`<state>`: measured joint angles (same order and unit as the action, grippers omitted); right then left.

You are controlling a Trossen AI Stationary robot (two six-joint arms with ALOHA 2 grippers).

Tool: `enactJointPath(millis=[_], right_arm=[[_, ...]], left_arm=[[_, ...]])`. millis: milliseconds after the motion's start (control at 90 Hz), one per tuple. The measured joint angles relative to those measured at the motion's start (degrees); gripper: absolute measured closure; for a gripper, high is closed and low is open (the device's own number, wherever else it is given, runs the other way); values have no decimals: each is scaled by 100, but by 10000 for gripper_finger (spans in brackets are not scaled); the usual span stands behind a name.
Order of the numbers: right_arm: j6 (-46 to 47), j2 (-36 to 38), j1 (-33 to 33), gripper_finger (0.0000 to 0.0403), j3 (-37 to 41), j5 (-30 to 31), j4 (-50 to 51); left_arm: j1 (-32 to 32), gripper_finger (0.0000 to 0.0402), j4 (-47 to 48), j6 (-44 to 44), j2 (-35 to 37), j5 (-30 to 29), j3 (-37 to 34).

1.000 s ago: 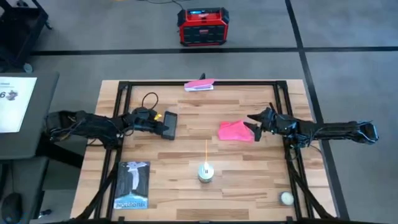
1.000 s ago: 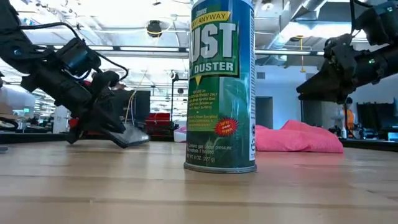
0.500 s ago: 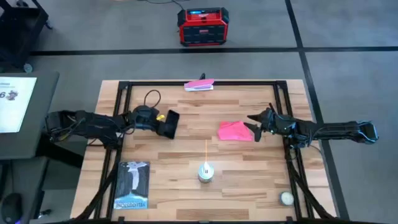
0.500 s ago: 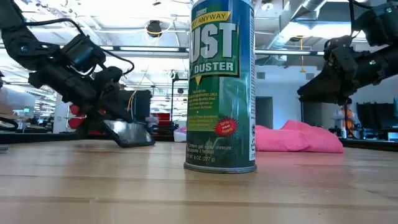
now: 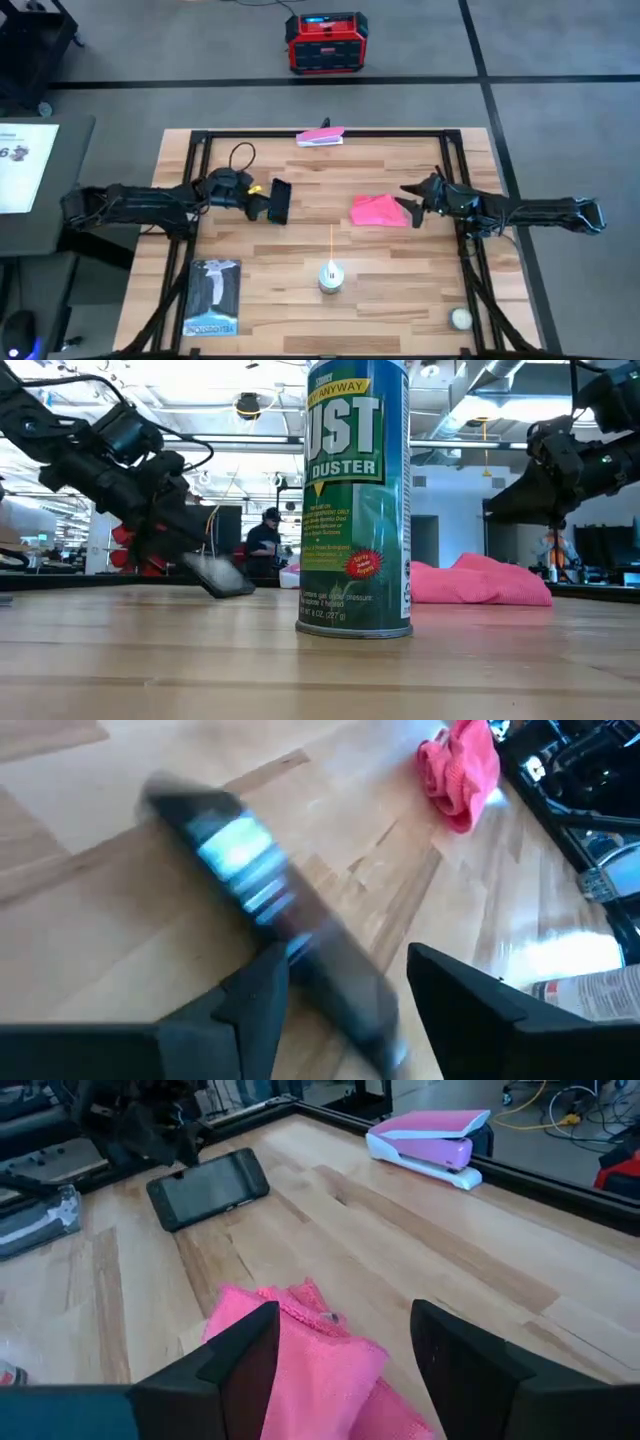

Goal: Apply microfiber cloth
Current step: Wipe the black cellphone using the pink microfiber cloth, then return to Home Position

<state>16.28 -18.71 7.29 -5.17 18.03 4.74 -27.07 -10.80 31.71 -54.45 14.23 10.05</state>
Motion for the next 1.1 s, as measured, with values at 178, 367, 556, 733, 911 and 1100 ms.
enactJointPath(millis=[178, 367, 556, 733, 911, 1100], right_arm=[[-56, 552, -13, 191, 0, -161, 603], [-119, 922, -7, 194, -1, -320, 781], [-114, 1191, 125, 236, -9, -315, 838], [-182, 1383, 308, 323, -15, -328, 905], [-425, 1651, 343, 395, -15, -387, 902], [-650, 1859, 334, 401, 42, -436, 645]], left_arm=[[-79, 216, 866, -217, 896, -1, 1], [-39, 219, 1662, -774, 1977, 123, 1], [48, 279, 2263, -1206, 2967, 197, 1], [48, 386, 2836, -1403, 3638, 18, 1], [45, 399, 2926, -1452, 4050, -299, 1], [45, 401, 2912, -1614, 4506, -740, 1]])
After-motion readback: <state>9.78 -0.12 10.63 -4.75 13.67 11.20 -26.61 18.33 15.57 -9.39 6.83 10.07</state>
